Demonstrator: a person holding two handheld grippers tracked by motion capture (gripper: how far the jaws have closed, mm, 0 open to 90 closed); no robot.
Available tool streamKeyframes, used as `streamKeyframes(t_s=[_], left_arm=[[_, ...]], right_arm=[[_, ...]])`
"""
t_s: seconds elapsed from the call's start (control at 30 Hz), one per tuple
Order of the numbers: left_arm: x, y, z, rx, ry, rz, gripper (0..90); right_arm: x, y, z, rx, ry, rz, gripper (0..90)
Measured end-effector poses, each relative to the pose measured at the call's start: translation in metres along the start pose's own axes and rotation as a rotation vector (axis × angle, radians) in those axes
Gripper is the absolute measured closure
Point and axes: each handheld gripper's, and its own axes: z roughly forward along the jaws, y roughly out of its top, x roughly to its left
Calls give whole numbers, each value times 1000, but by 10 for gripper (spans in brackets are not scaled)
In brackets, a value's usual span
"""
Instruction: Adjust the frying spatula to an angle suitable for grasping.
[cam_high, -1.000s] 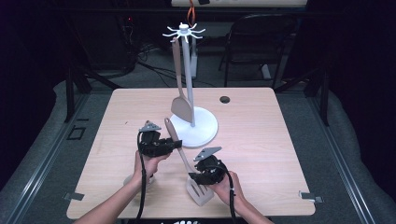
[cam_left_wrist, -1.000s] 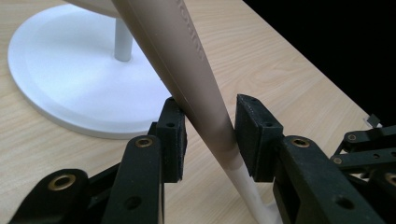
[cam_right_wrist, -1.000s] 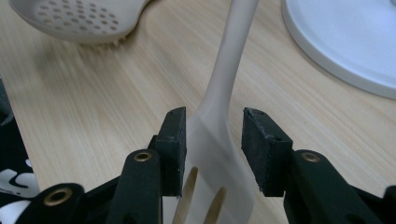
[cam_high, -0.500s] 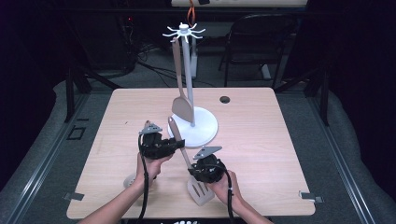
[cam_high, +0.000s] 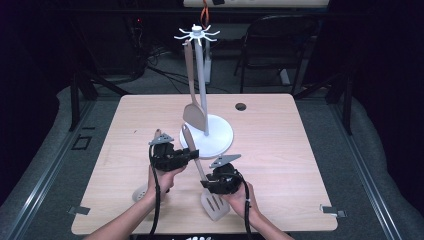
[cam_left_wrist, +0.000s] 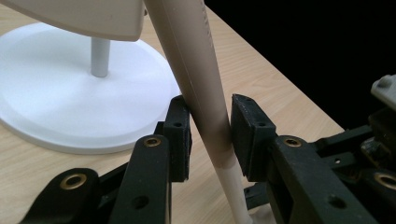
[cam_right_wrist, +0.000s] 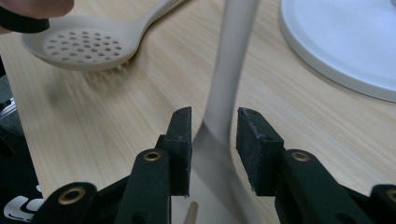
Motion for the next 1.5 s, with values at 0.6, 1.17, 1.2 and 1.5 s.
streamKeyframes(t_s=[0.6,1.17,1.2,1.5], left_arm=[[-7,-14,10,12,-49,-24,713],[-15,-6,0,-60,-114,0,764],[-14,-6,-1,-63,-112,-1,766],[-9,2,-7,-81,-114,6,771]], right_arm=[[-5,-1,-3,-34,-2,39,732],[-9,2,-13,-10,28,-23,374],[-9,3,-15,-14,31,-30,318],[-13,5,-40,-15,-7,-78,134]])
